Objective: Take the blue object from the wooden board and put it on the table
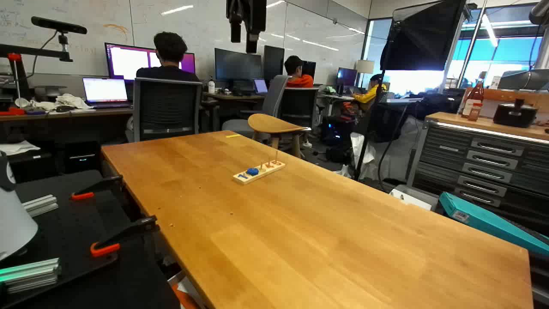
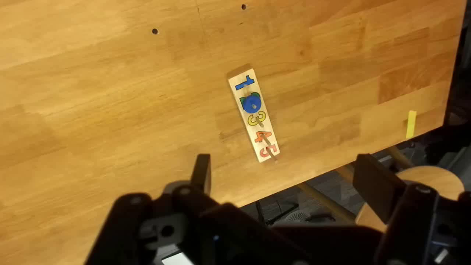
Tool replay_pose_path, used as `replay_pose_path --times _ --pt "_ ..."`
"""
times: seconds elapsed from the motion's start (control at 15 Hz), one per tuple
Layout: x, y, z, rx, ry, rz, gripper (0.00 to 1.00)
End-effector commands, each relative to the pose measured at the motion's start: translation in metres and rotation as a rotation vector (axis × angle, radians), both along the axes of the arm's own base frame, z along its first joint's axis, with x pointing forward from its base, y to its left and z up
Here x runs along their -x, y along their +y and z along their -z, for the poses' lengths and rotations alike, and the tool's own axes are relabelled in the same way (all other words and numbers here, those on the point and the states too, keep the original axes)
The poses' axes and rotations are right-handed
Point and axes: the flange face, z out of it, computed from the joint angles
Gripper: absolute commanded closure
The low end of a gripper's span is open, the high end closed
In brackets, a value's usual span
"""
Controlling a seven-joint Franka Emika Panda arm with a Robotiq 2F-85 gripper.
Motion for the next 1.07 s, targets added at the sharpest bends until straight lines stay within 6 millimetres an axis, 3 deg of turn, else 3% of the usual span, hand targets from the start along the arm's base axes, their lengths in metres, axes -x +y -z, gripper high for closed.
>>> replay_pose_path --times 0.0,0.27,0.4,0.53,0.8,1.0 --pt "-0.001 -0.001 -0.002 0.001 -0.003 0.0 0.0" --pt "-0.002 -0.002 -0.008 0.004 -0.015 0.001 0.0" --pt "-0.011 0.02 0.002 0.059 -0.048 -0.022 0.0" --pt "-0.029 0.058 0.031 0.179 -0.099 -0.082 0.0" --pt "-0.061 0.129 0.108 0.321 -0.126 -0.177 0.0" --pt "-0.082 0.16 0.163 0.377 -0.095 -0.217 0.0"
